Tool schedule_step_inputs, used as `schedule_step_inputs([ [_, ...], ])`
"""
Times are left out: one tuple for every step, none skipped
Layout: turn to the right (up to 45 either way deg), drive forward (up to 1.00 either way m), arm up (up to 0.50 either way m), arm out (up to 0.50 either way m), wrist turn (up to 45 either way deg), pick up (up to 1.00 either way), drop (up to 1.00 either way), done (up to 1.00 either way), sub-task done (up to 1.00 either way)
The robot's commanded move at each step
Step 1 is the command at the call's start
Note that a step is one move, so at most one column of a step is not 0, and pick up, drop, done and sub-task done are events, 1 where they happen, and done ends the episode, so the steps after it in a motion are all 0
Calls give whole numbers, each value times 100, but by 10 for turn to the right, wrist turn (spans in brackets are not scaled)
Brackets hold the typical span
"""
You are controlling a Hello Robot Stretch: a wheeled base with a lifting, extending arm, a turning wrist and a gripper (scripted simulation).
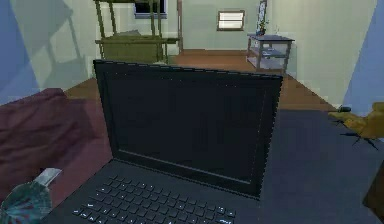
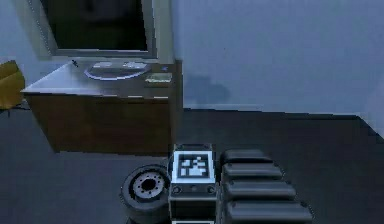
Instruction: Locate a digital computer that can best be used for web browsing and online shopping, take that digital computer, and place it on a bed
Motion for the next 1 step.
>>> schedule_step_inputs([
  [0,100,0,0,0,0,0,0,0],
])
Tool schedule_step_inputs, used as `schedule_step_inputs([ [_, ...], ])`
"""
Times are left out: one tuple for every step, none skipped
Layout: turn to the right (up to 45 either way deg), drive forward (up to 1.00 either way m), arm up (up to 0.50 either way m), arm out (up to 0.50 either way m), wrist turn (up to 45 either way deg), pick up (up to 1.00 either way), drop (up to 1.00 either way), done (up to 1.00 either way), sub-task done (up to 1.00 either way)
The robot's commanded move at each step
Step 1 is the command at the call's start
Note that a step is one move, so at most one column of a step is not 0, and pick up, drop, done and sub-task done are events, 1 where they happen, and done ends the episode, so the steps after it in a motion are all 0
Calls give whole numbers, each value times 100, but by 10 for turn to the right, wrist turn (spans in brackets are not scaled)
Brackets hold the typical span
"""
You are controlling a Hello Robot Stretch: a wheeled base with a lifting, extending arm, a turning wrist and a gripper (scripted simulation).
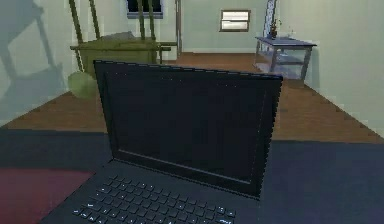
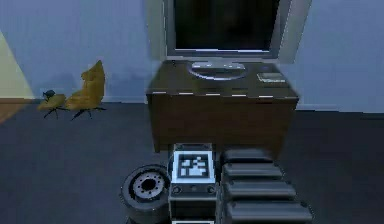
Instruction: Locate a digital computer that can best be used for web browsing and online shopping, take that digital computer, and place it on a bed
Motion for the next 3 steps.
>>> schedule_step_inputs([
  [0,100,0,0,0,0,0,0,0],
  [-90,0,0,0,0,0,0,0,0],
  [0,10,0,0,0,0,0,0,0],
])
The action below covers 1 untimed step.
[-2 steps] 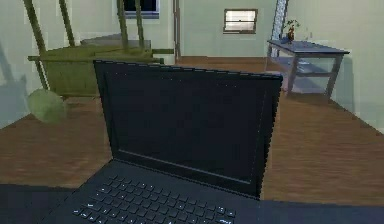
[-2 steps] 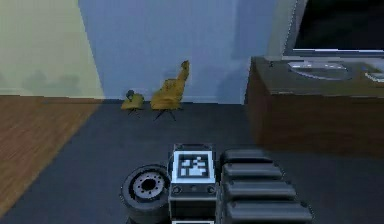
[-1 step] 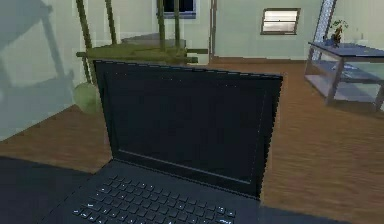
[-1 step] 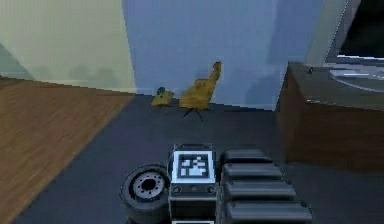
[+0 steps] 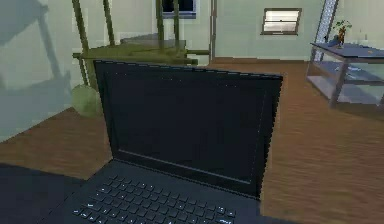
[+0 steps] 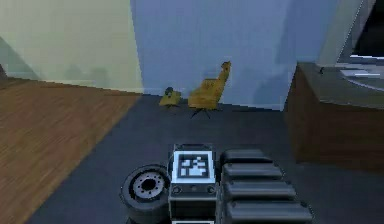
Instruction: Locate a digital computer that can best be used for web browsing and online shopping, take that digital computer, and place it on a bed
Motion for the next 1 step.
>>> schedule_step_inputs([
  [-300,0,0,0,0,0,0,0,0],
])
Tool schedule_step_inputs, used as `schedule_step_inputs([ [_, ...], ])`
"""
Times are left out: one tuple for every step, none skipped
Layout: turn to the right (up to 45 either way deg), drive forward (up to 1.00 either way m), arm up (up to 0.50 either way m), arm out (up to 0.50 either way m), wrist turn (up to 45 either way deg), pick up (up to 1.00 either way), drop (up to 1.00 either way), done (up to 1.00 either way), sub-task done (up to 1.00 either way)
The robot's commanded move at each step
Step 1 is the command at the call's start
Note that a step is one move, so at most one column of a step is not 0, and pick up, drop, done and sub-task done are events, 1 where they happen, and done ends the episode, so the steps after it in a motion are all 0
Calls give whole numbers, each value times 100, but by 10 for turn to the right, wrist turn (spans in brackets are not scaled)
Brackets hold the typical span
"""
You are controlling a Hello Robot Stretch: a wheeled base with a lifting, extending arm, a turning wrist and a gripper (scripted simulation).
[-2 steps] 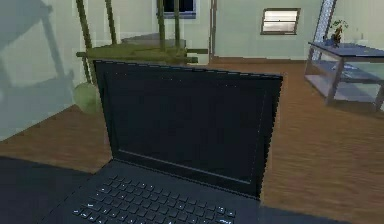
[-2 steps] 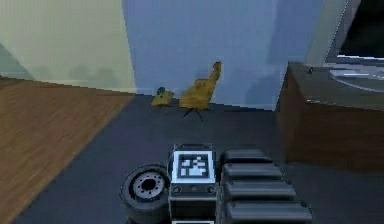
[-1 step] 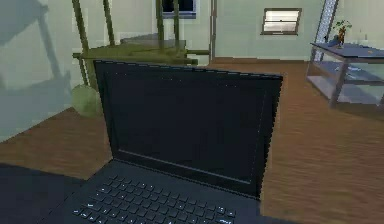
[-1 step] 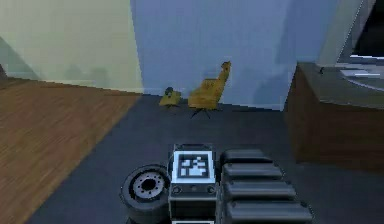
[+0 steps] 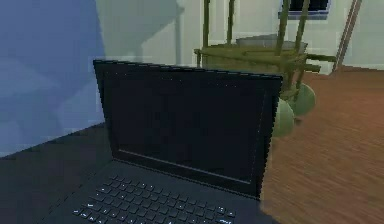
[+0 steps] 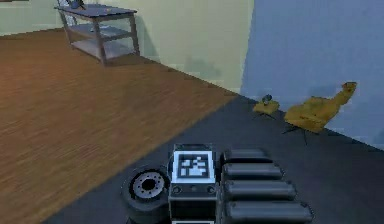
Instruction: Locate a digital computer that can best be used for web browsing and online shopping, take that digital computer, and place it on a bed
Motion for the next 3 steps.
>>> schedule_step_inputs([
  [0,35,0,0,0,0,0,0,0],
  [-450,0,0,0,0,0,0,0,0],
  [0,100,0,0,0,0,0,0,0],
])
